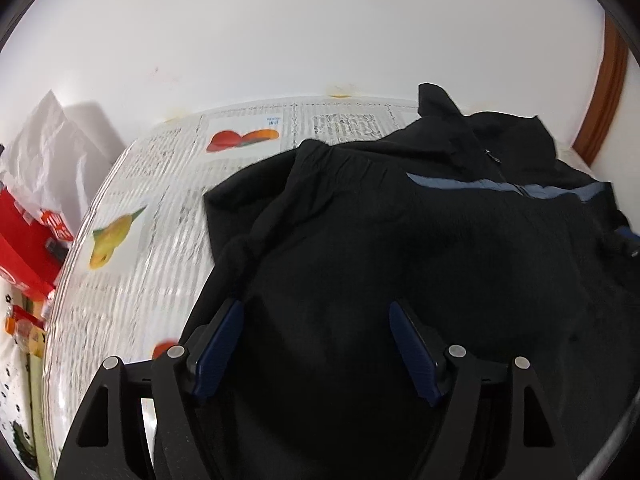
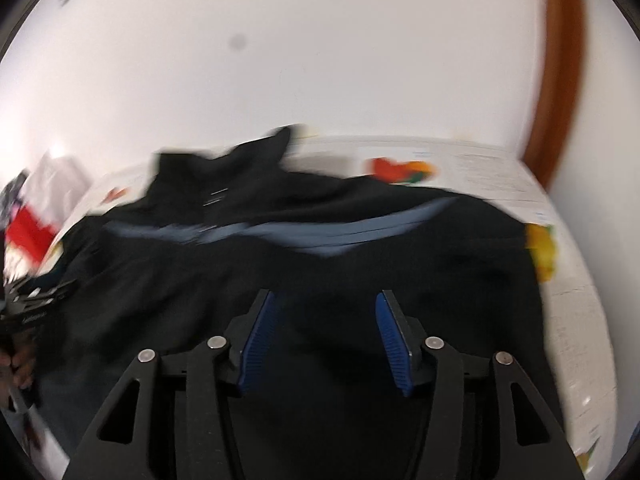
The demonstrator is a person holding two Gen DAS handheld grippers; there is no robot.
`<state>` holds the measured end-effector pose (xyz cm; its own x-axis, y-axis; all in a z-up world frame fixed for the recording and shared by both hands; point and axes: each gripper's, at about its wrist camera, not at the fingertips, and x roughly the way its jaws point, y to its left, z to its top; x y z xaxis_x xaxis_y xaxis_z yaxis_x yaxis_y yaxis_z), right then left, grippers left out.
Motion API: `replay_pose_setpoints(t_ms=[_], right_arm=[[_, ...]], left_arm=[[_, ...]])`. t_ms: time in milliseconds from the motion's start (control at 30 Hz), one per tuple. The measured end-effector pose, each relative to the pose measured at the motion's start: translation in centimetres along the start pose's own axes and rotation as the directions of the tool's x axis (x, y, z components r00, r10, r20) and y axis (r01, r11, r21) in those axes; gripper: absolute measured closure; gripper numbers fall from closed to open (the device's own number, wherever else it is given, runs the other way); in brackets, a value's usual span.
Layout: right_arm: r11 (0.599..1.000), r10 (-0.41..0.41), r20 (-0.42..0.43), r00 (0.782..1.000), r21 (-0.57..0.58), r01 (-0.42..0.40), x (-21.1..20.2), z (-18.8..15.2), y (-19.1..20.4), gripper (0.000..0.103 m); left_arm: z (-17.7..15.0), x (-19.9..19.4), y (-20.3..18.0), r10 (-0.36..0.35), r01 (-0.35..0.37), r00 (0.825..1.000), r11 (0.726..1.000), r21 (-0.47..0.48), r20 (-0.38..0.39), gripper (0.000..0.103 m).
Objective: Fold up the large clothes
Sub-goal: 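Lift the hem and fold it up toward the collar with both grippers, then open both grippers and pull them back from the folded jacket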
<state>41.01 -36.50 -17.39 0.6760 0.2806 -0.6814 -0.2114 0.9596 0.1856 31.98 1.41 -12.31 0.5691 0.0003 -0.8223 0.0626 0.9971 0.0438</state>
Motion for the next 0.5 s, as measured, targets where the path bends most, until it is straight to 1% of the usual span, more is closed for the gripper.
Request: replay_pose_setpoints(t_ms=[133,167,233,333,400,500], right_arm=[[0.993,0.105,-0.043,0.994,-0.055,-0.107,0.4,-1.0,6.0,0.049],[0.992,0.112,-0.054,0.992,-0.059,-0.116,0.7,-1.3,7.2,0.049],[0.995,0.076,-0.079,0.994,-0.054,-0.080,1.6,-1.8,9.2,0.049],[0.999,-0.020,-0.087,0.996,-0.029,0.017,2.8,-2.5,9.7,0.049],[0.999,-0.032,-0.109,0.994,-0.012,0.031,3.1,-3.1,9.7,0.049],[0.998,-0.052,-0.106,0.993,-0.035,0.048,1.4,-4.6,10.1,0.049]], left_arm=[[-2.2,-3.0,1.5,-0.018,0.018,1.000,1.000,0.021,0.003,0.028],[-2.7,-3.7,1.9,-0.014,0.014,1.000,1.000,0.022,0.009,0.028],[-3.7,-5.0,2.9,-0.005,0.005,1.000,1.000,0.014,0.019,0.027],[-5.3,-6.7,5.0,-0.002,0.003,1.000,1.000,-0.011,0.029,0.027],[-6.6,-7.8,6.5,0.012,-0.011,0.999,0.999,-0.042,0.039,0.027],[-7.7,-8.8,8.2,0.016,-0.011,0.998,0.997,-0.075,0.064,0.027]])
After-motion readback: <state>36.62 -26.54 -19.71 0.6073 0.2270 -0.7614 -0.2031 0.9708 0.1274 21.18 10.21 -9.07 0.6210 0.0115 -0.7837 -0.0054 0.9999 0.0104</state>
